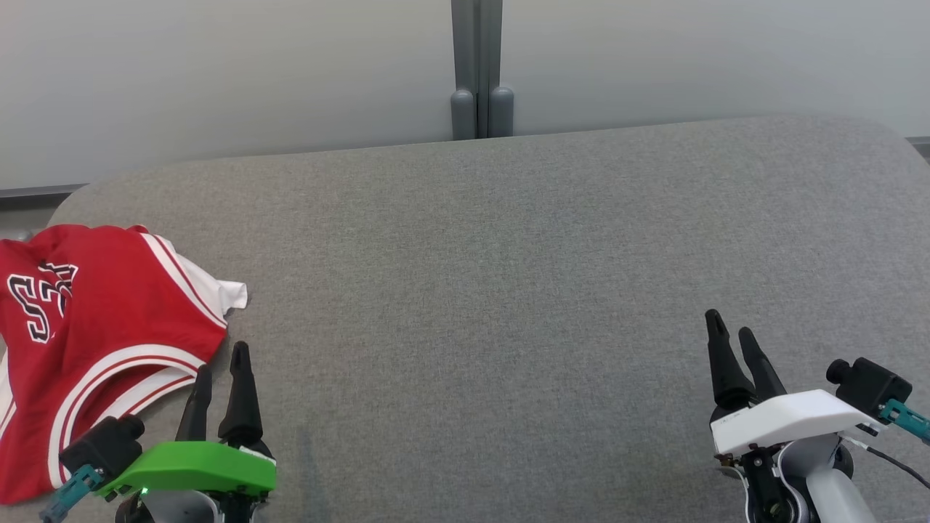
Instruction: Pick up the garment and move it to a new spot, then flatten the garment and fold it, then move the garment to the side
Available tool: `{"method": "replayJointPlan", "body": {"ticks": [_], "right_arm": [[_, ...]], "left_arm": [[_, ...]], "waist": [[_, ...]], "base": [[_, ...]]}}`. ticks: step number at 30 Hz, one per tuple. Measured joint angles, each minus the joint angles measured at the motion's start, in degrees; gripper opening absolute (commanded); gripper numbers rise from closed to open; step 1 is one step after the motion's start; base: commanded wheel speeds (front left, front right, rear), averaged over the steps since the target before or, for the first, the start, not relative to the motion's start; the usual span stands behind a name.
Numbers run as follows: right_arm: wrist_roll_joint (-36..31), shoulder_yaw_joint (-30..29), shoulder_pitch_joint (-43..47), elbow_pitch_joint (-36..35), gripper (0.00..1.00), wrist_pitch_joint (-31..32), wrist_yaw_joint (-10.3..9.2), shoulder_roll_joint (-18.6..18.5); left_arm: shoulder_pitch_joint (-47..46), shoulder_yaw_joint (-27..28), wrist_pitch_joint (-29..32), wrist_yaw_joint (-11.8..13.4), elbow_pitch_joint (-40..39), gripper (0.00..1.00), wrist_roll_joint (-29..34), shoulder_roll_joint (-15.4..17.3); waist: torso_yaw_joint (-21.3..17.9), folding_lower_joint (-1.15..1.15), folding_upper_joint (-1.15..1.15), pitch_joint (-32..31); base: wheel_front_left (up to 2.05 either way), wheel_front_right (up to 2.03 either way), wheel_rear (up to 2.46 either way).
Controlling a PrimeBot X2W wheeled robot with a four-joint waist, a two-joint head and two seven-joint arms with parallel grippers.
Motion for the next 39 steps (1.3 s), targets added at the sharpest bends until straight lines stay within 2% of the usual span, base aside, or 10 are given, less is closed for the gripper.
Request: {"method": "replayJointPlan", "body": {"ticks": [25,39], "right_arm": [[-16.35,2.18,-0.7,-0.27,1.0,-3.22,0.0,-0.13],[-23.17,2.93,-0.61,-0.47,1.0,-4.67,0.0,-0.19]], "left_arm": [[0.18,-2.42,-3.88,1.14,-1.16,1.0,16.84,0.41],[0.96,-3.27,-5.68,1.13,-0.55,1.0,23.48,0.66]], "waist": [[0.3,0.0,0.0,-0.12],[0.5,0.0,0.0,-0.59]], "base": [[0.0,0.0,0.0],[0.0,0.0,0.0]]}}
